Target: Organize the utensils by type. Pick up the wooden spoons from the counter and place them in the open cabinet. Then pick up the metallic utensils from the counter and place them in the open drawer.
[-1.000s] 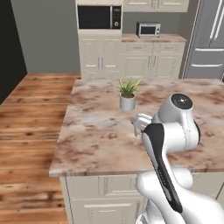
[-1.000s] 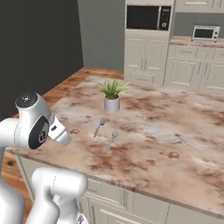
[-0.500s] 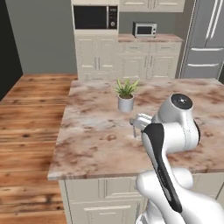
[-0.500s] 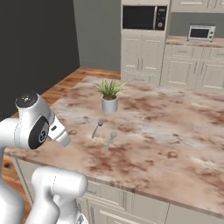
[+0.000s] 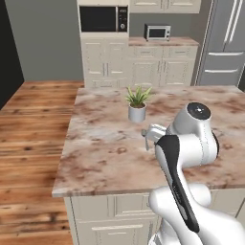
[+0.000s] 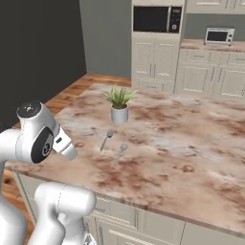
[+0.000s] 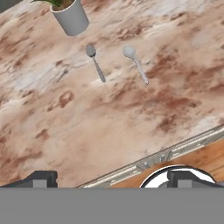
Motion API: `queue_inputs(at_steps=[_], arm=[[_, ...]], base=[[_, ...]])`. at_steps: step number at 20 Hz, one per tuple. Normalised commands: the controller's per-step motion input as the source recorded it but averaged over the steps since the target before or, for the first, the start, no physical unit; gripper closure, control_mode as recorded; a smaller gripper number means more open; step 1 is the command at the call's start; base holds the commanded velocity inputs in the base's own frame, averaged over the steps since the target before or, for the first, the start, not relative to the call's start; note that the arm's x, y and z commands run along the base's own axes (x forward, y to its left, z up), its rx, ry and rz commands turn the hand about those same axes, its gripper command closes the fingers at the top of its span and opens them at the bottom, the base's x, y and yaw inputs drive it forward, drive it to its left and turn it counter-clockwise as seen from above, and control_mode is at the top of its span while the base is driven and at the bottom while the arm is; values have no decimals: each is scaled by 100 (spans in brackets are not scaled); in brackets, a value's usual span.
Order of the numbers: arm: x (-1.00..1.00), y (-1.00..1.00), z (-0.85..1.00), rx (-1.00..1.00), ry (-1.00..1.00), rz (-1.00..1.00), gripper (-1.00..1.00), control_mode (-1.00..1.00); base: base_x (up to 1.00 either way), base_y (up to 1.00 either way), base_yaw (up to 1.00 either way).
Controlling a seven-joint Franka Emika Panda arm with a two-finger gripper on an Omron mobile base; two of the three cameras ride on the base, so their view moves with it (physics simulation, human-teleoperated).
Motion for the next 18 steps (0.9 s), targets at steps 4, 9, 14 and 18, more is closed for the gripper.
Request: queue_inputs(at_steps=[4,9,14,18], arm=[[0,0,0,0,0,0,-100,100],[54,-36,-2,5,4,10,-100,-100],[78,-49,-9,1,4,28,-100,-100],[82,-47,-14,-1,17,25,-100,-100]], base=[[22,-11,0],[10,-6,0],[0,0,0],[0,0,0]])
